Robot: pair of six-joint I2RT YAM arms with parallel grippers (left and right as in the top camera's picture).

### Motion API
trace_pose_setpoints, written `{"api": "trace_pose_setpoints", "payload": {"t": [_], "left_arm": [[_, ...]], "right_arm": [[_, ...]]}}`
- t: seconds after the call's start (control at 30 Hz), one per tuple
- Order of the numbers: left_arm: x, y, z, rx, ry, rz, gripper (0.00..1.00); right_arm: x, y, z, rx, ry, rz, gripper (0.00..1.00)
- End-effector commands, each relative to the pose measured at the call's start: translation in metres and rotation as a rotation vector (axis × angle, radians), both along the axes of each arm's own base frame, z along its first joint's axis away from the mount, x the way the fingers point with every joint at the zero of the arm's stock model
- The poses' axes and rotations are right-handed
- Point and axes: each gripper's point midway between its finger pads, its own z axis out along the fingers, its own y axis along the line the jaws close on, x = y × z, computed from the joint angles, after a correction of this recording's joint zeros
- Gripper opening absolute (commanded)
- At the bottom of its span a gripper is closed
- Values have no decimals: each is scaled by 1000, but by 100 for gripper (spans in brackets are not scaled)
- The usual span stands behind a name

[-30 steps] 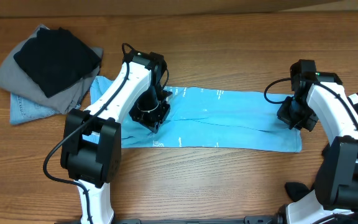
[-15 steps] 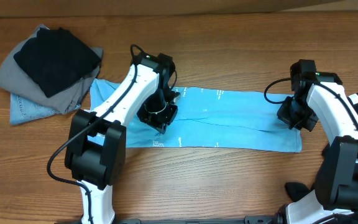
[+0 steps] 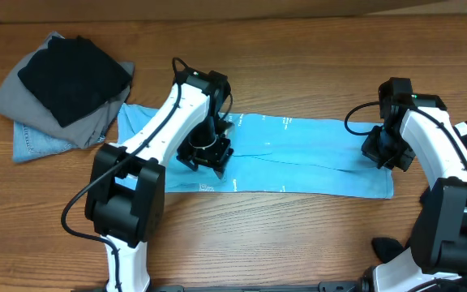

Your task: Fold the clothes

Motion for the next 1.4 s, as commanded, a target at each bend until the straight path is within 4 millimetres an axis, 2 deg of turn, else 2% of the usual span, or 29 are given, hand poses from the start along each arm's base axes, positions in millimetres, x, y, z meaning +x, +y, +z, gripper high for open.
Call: {"api": "trace_pose_setpoints", "payload": {"t": [0.0,0.13,0.23,0.3,0.33,0.5,0.63,0.73,0.8,0.83,0.9,0.93,1.03,1.2,1.37], "left_arm": [[30,27,14,57,-94,47,69],[54,68,17,109,-147,153,72],[61,95,14,100,-143,245,62],[63,108,9,79,-135,297,47],[63,111,5,64,-131,310,44],[52,110,-23,0,-95,315,44],[41,111,-48,6,-79,308,45],[33,119,-63,50,-80,298,40],[26,124,-68,82,-66,293,34],[23,127,-69,97,-60,291,32],[19,134,-72,128,-53,286,30],[18,136,-72,136,-53,286,29],[18,137,-72,140,-54,285,27],[19,137,-72,140,-55,286,27],[18,137,-72,140,-53,287,26]], "right_arm": [[12,-5,15,-24,-63,-5,4],[14,-6,15,-25,-74,-6,4],[17,-7,16,-27,-89,-11,4],[20,-12,16,-28,-105,-26,4],[21,-14,16,-27,-113,-36,4],[21,-25,14,25,-134,-96,4],[19,-27,12,96,-139,-110,4],[12,-27,11,115,-108,-86,5],[1,-26,11,121,-62,-75,14],[-5,-26,11,119,-40,-79,25],[-13,-29,11,108,-9,-87,55],[-13,-31,11,108,-8,-91,58],[-4,-38,11,111,-58,-114,57],[48,-28,14,260,-283,-32,39],[75,-33,4,258,-360,-8,31]]}}
